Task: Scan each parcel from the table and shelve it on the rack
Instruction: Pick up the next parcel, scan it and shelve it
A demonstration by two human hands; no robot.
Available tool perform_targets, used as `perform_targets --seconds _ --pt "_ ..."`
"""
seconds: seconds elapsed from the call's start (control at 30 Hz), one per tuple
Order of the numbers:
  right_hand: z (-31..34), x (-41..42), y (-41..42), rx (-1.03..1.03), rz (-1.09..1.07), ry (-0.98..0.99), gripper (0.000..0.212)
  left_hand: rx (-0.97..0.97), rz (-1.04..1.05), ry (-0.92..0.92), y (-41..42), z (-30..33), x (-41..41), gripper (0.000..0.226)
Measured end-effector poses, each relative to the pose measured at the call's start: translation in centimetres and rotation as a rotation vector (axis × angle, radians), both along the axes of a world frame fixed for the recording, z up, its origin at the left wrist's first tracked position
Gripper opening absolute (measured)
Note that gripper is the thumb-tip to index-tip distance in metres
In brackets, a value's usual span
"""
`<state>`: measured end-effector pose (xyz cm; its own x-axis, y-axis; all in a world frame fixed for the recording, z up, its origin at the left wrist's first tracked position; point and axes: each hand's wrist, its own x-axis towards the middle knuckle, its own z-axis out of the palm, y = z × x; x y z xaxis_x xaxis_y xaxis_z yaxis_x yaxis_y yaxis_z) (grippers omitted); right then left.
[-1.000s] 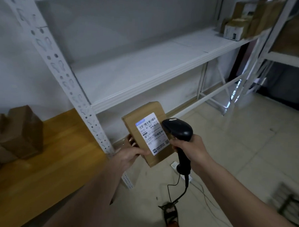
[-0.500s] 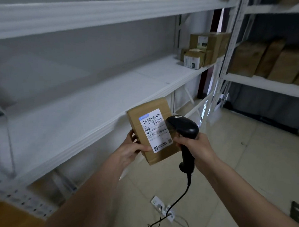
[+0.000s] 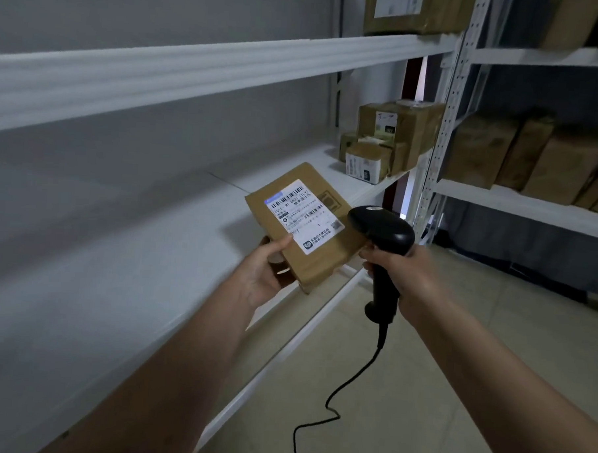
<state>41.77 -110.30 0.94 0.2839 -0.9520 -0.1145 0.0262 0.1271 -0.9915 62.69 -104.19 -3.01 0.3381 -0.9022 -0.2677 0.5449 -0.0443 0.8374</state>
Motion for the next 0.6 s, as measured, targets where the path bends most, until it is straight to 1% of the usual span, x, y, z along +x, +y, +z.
perform_targets --seconds 0.13,0.27,0.37,0.5,0.6 --pt "0.8 0.8 -5.2 0.007 0.012 -0.049 0.015 0.038 0.062 0.103 -4.5 0.1 0.2 0.046" --pt "1.5 2.2 -11.9 0.019 0.007 -0.125 0.018 -0.022 0.148 0.228 -9.7 0.8 0.6 0.036" --pt "2.1 3.1 -17.3 0.037 0.071 -0.164 0.023 -0.056 0.193 0.276 -14.4 1.4 0.4 0.038" --pt "2.7 4.0 -23.5 0.077 0.149 -0.195 0.023 -0.029 0.269 0.267 -20.6 1.7 -0.6 0.036" --pt "2.7 4.7 -27.4 0.082 0.174 -0.187 0.029 0.04 0.314 0.193 -24.4 1.8 -1.0 0.035"
